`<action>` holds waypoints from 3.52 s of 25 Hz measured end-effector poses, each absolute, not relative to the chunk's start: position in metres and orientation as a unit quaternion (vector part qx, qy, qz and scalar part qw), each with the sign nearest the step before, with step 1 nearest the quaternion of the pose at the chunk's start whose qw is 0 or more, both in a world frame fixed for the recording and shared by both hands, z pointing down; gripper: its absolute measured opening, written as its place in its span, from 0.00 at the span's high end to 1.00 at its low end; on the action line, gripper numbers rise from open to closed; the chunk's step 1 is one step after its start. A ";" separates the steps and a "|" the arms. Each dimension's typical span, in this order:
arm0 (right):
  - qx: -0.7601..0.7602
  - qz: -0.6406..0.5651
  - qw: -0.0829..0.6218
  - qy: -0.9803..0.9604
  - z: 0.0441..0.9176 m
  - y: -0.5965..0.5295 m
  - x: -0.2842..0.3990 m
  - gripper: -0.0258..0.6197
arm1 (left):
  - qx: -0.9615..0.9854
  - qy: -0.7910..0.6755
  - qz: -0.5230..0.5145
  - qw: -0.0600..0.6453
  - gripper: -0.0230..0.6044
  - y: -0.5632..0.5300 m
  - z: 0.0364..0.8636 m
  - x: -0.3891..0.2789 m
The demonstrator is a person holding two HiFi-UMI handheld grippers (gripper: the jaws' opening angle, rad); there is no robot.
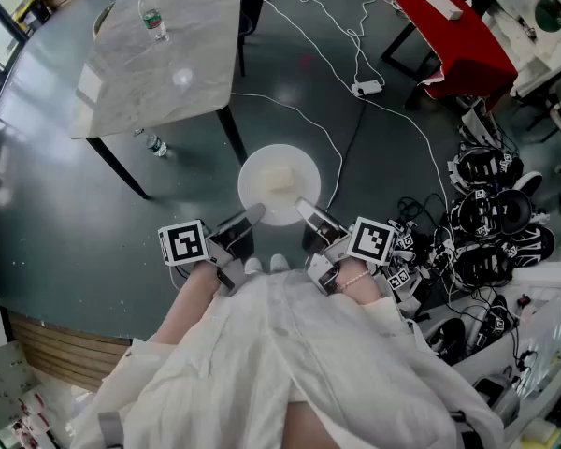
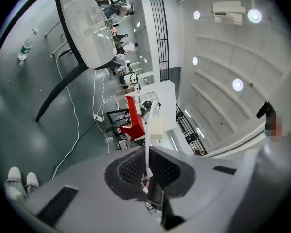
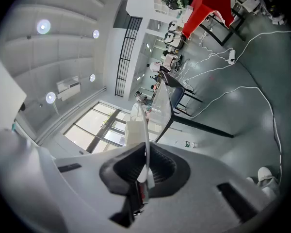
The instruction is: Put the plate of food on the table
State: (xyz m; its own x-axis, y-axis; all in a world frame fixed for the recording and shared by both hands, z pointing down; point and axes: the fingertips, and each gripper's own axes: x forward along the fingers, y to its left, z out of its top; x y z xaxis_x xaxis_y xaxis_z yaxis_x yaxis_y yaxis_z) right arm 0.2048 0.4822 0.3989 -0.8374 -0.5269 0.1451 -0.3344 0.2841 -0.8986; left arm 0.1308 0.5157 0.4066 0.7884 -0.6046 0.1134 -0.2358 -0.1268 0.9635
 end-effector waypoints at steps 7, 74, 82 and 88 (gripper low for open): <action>-0.268 -0.568 0.101 0.772 0.405 0.490 0.204 0.94 | 0.731 -0.291 -0.150 0.599 0.92 0.517 0.412 0.133; -0.328 -0.588 0.147 0.725 0.431 0.155 0.265 0.94 | 0.745 -0.216 -0.133 0.617 0.92 0.169 0.422 0.184; -0.325 -0.590 0.143 0.725 0.435 0.129 0.264 0.94 | 0.759 -0.215 -0.126 0.601 0.92 0.141 0.425 0.186; -0.322 -0.603 0.129 0.718 0.441 0.128 0.260 0.94 | 0.748 -0.224 -0.131 0.611 0.92 0.141 0.430 0.179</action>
